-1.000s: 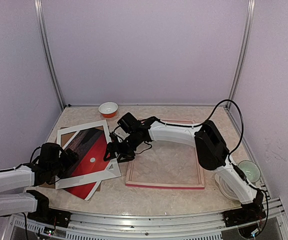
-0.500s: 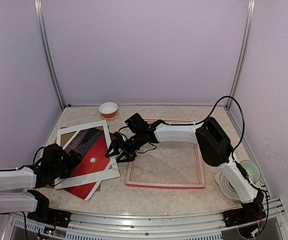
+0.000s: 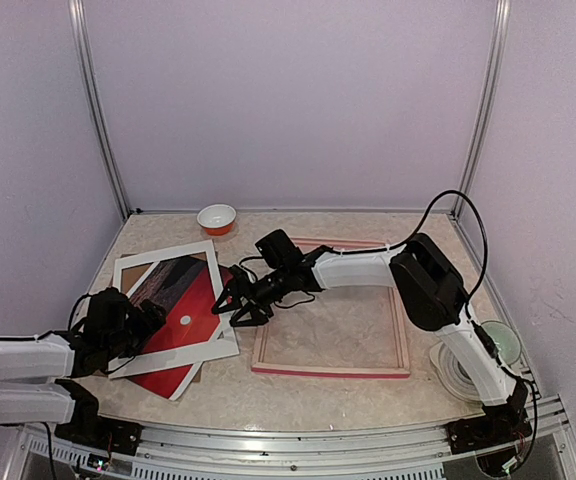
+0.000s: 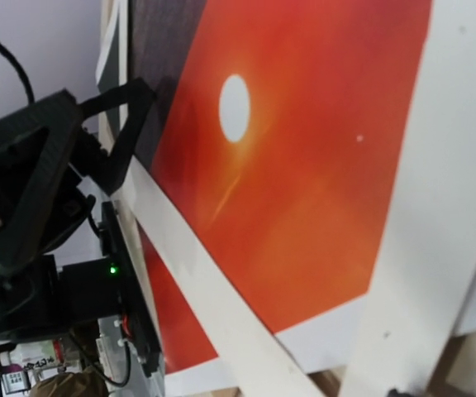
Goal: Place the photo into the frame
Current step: Pick up the mat board from the photo.
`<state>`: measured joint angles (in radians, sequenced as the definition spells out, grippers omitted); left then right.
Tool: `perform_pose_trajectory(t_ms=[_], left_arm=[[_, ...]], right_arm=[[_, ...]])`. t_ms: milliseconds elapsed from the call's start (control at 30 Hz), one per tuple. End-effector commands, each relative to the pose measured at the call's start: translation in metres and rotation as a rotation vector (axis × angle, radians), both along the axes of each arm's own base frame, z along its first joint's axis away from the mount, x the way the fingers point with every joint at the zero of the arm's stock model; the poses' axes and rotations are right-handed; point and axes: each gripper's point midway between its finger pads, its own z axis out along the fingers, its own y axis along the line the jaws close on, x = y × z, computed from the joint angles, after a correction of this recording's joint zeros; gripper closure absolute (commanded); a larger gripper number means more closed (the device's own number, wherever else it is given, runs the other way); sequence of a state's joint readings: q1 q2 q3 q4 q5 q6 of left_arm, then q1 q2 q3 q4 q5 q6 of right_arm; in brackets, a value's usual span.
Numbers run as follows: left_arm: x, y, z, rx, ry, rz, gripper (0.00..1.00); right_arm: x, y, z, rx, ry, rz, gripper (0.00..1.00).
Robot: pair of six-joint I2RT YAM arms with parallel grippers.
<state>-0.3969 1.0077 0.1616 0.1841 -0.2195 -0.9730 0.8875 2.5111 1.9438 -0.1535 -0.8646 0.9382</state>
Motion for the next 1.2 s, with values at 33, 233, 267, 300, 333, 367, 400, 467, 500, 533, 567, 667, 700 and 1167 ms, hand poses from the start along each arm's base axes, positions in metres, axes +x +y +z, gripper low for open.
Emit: perform_pose_trajectory(t_ms=[33, 233, 267, 300, 333, 367, 400, 467, 500, 533, 567, 667, 700, 1167], left_arm=[[-0.021, 0.0, -0.027, 0.01, 0.103, -0.023, 0.04], [-0.013, -0.003, -0.004, 0.055, 0.069, -0.034, 0.02], [-0.013, 0.001, 0.0, 0.071, 0.068, -0.018, 0.01], [-0.013, 0.007, 0.005, 0.09, 0.061, 0.006, 0.01], [-0.011, 0.012, 0.014, 0.103, 0.04, 0.032, 0.01], [-0.01, 0.019, 0.022, 0.115, 0.023, 0.063, 0.01], [-0.009, 0.026, 0.028, 0.128, 0.012, 0.094, 0.01], [-0.008, 0.04, 0.038, 0.141, -0.006, 0.155, 0.01], [-0.008, 0.046, 0.04, 0.146, -0.006, 0.181, 0.01], [-0.008, 0.052, 0.041, 0.15, -0.002, 0.204, 0.01], [-0.008, 0.058, 0.041, 0.155, 0.007, 0.225, 0.01], [-0.008, 0.068, 0.033, 0.174, 0.051, 0.258, 0.01], [-0.008, 0.07, 0.03, 0.18, 0.065, 0.263, 0.01], [-0.009, 0.072, -0.004, 0.198, 0.166, 0.256, 0.01]], right_arm=[[0.005, -0.003, 0.02, -0.007, -0.049, -0.015, 0.24], [0.018, -0.013, 0.008, -0.134, -0.137, -0.053, 0.24], [0.019, -0.015, 0.006, -0.145, -0.142, -0.056, 0.24], [0.019, -0.016, 0.003, -0.154, -0.146, -0.057, 0.24], [0.019, -0.016, 0.002, -0.16, -0.149, -0.058, 0.23], [0.019, -0.017, -0.001, -0.167, -0.149, -0.058, 0.23], [0.02, -0.018, -0.003, -0.172, -0.151, -0.059, 0.24], [0.018, -0.018, -0.005, -0.176, -0.153, -0.055, 0.23], [0.018, -0.018, -0.007, -0.178, -0.151, -0.054, 0.23], [0.017, -0.017, -0.007, -0.178, -0.153, -0.052, 0.23], [0.017, -0.017, -0.008, -0.179, -0.153, -0.051, 0.23], [0.016, -0.017, -0.01, -0.179, -0.156, -0.048, 0.23], [0.016, -0.017, -0.01, -0.18, -0.155, -0.048, 0.23], [0.017, -0.02, -0.019, -0.218, -0.162, -0.06, 0.23]])
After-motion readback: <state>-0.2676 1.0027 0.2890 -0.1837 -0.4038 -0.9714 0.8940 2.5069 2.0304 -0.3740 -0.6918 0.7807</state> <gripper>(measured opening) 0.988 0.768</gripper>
